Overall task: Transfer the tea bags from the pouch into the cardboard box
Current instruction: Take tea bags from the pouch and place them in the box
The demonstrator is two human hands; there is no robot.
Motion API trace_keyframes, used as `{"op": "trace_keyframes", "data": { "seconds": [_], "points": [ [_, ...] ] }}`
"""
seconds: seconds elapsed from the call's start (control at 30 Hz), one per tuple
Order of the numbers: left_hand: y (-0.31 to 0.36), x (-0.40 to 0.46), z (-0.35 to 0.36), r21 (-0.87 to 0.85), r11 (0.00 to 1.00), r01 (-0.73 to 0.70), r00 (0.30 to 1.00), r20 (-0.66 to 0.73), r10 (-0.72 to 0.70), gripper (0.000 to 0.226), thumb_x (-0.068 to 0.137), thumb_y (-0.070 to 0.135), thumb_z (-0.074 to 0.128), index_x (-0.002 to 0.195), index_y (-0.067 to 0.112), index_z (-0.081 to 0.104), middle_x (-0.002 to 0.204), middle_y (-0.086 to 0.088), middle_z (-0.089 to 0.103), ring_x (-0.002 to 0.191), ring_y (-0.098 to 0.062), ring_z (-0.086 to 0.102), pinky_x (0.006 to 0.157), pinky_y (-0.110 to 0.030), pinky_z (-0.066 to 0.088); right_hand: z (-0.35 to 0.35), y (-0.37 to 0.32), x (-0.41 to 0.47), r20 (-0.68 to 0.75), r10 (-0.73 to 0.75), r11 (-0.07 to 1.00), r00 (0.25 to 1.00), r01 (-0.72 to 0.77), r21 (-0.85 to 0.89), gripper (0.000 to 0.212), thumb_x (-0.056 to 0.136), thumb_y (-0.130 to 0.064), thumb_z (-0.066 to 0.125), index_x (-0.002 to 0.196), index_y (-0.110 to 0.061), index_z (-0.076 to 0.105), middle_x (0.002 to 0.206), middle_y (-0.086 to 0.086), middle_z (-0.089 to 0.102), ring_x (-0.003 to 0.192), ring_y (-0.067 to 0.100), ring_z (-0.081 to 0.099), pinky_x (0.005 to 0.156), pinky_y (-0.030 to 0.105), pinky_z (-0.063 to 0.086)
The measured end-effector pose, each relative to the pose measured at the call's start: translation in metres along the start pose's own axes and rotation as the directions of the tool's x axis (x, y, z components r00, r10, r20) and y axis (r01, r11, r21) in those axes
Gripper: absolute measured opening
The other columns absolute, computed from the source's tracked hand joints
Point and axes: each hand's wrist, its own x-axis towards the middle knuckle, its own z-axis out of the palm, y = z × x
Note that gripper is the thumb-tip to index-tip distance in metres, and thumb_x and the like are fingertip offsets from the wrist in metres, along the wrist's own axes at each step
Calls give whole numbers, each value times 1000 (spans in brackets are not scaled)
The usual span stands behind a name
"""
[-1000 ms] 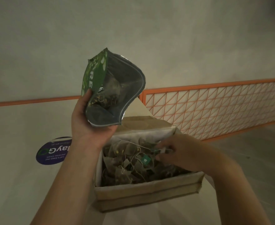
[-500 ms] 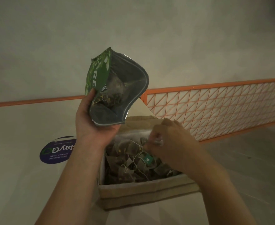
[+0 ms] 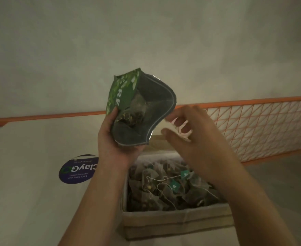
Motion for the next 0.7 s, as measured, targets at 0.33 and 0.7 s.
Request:
{"op": "trace_keyframes", "data": {
  "seconds": [0.33,0.7],
  "points": [
    [15,-7,0,90,996,29,990,135,-41,67,78,37,72,140,13,59,152,-13,49,140,-35,46,112,-50,41,37,-7,13,-567,-156,936,809,304,176,34,99,-15,51,133,-13,58,103,2,50,91,2,48,74,9,40],
    [11,-4,-4,54,990,127,992,-13,-126,54,85,39,68,131,10,67,134,-17,65,123,-35,61,103,-48,51,58,-1,15,-496,-142,953,857,253,166,36,100,-17,48,136,-16,54,118,8,53,101,-16,43,83,1,38]
  ]
}}
